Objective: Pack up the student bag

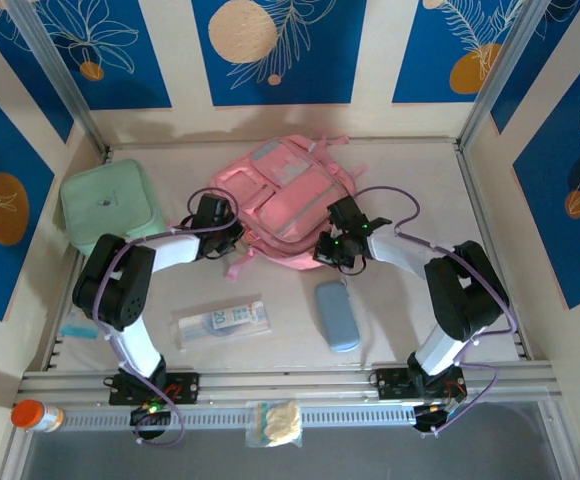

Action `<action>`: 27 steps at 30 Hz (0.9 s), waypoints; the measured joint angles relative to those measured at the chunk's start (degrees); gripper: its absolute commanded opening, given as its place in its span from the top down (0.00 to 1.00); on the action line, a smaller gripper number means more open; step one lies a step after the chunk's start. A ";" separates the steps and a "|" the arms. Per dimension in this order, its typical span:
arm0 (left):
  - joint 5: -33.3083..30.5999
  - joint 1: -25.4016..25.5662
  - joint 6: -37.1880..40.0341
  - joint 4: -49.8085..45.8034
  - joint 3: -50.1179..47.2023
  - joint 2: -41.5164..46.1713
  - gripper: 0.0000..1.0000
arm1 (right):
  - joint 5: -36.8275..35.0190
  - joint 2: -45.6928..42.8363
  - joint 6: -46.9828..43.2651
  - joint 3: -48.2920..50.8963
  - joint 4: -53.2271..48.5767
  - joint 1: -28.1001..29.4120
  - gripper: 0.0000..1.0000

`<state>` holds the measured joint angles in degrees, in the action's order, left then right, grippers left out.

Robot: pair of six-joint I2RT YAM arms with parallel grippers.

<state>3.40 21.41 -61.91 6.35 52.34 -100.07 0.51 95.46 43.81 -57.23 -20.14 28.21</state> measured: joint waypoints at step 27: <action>-1.60 6.99 -7.96 4.74 -5.88 6.97 1.00 | -16.20 -7.26 -6.64 -9.07 -12.66 20.33 0.58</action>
<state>1.80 28.40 -69.87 11.09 46.46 -93.10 -15.68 88.20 37.17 -66.30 -32.80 48.53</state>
